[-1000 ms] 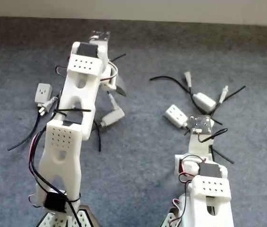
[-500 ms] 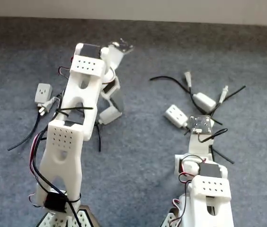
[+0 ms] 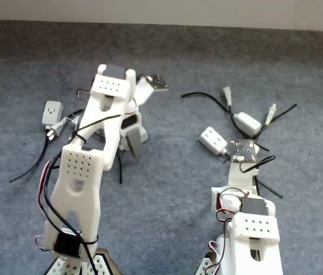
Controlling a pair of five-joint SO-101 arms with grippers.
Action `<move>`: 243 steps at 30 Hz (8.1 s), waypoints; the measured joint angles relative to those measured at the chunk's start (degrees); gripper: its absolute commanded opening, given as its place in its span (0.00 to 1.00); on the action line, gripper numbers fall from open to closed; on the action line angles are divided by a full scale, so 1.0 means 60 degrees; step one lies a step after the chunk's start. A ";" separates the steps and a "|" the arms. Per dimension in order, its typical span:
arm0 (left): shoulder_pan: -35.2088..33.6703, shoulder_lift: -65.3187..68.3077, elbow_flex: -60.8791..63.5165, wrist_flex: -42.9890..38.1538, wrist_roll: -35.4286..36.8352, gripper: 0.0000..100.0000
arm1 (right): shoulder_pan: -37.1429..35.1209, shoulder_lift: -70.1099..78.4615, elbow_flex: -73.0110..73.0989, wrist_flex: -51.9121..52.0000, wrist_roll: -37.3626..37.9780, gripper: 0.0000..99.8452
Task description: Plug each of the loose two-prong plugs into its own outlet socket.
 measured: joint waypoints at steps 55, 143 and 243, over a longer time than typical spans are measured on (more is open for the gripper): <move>-0.2652 0.3883 -0.2007 -1.4769 -0.6828 0.15 | 0.0000 0.0000 0.0000 0.0000 0.0000 0.23; -0.1875 0.5890 -0.6916 -2.0088 -0.7077 0.32 | 0.0000 0.0000 0.0015 0.0000 0.0176 0.23; -0.5597 0.1568 -0.4147 -0.0659 0.6125 0.23 | 0.0000 0.0000 0.0308 0.0000 0.0190 0.23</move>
